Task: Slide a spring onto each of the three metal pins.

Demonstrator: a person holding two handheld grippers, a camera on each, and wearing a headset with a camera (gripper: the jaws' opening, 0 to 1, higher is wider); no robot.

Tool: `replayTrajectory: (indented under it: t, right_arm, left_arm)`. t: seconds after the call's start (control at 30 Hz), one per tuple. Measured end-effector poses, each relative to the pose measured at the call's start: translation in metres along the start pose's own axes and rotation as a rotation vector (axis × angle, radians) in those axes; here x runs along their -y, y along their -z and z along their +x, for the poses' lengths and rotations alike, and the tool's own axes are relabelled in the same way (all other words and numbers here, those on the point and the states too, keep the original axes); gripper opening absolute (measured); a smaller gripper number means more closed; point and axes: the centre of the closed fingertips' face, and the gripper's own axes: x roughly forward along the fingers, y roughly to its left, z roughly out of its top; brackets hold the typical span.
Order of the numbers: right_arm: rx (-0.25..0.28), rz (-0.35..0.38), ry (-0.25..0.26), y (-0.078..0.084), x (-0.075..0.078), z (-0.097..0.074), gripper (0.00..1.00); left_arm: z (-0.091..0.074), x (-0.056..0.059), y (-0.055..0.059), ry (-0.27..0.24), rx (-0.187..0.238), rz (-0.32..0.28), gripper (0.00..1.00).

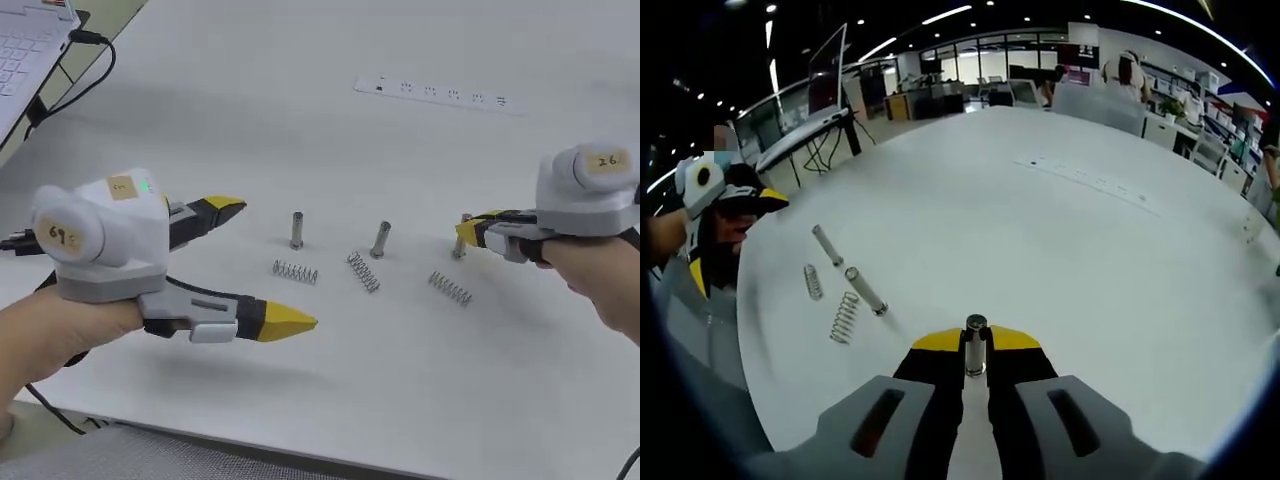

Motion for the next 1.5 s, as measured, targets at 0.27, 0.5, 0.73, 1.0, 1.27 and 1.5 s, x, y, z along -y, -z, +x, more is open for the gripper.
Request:
replayTrajectory:
  t: [0.27,0.5,0.73,1.0,1.27,1.5]
  right_arm:
    - [0.020,-0.001,0.009,-0.0009,0.0023,-0.0003,0.05]
    - [0.028,-0.003,0.007,-0.0017,0.0006,0.0007,0.05]
    - [0.035,-0.024,0.007,-0.0017,-0.0008,0.0006,0.05]
    - [0.041,-0.039,0.004,0.0010,-0.0036,-0.0031,0.06]
    - [0.038,-0.044,0.008,0.0049,-0.0044,-0.0072,0.06]
    - [0.028,-0.063,0.008,0.0071,-0.0066,-0.0090,0.06]
  left_arm:
    - [-0.0003,-0.0015,-0.0007,-0.009,0.004,0.006,0.98]
    - [-0.0028,-0.0030,0.0006,-0.015,0.001,0.004,0.98]
    - [-0.0040,-0.0044,0.0010,-0.021,0.002,0.003,0.98]
    - [-0.0043,-0.0044,0.0016,-0.024,0.002,0.002,0.98]
    - [-0.0052,-0.0050,0.0025,-0.028,0.004,-0.003,0.98]
    - [-0.0066,-0.0050,0.0024,-0.031,0.007,-0.006,0.98]
